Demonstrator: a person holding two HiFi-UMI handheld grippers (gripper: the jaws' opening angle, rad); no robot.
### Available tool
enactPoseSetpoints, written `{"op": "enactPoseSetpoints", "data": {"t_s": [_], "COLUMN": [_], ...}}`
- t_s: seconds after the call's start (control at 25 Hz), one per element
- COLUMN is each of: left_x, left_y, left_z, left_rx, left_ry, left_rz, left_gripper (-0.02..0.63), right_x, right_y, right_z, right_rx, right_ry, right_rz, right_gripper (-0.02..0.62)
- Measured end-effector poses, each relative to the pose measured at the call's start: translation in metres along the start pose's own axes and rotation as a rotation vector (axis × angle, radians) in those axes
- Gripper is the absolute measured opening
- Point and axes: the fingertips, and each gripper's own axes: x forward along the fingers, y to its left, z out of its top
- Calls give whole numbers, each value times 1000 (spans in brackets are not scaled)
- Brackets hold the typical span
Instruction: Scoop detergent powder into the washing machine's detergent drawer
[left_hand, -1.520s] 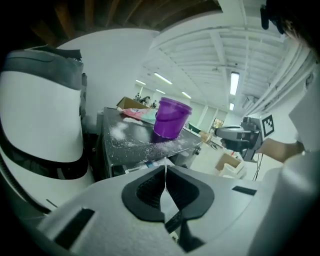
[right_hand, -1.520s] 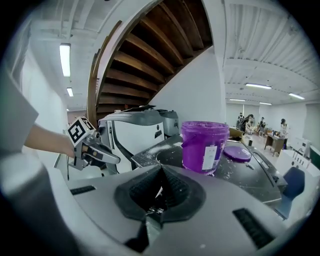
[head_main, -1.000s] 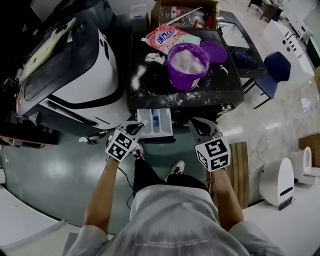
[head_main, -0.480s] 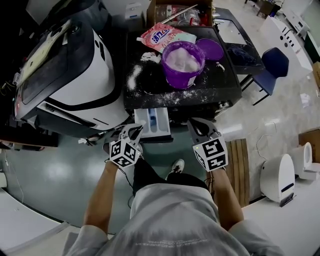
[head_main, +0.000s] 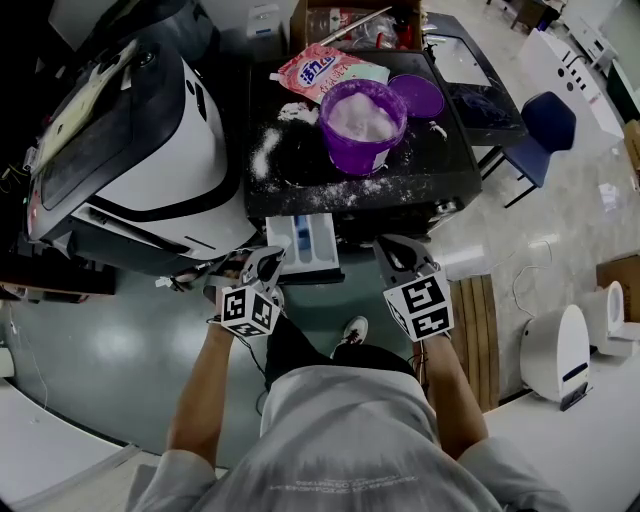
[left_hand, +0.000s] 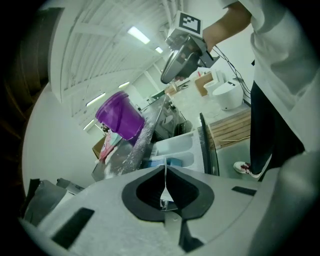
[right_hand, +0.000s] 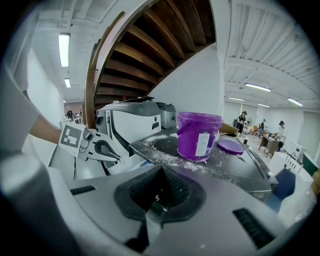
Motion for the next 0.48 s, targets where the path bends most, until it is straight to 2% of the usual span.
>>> {"op": "enactPoseSetpoints", "data": {"t_s": [0.08,0.24,0.48], "left_x": [-2,-7,-12], "left_y": [0,-3,-4], "left_z": [3,7,10], "left_rx": [69,259,330], "left_ry": [-1,14,19], "left_rz": [24,85,146], "left_gripper": [14,14,14], "right_x": [0,0,0], "right_y": [-1,-1,-1], "right_z": [-1,-2,-5], "right_rx": [-1,-5,-6], "right_ry": [2,4,10], "right_rz": [-3,-5,-11], "right_gripper": [5,5,5]}}
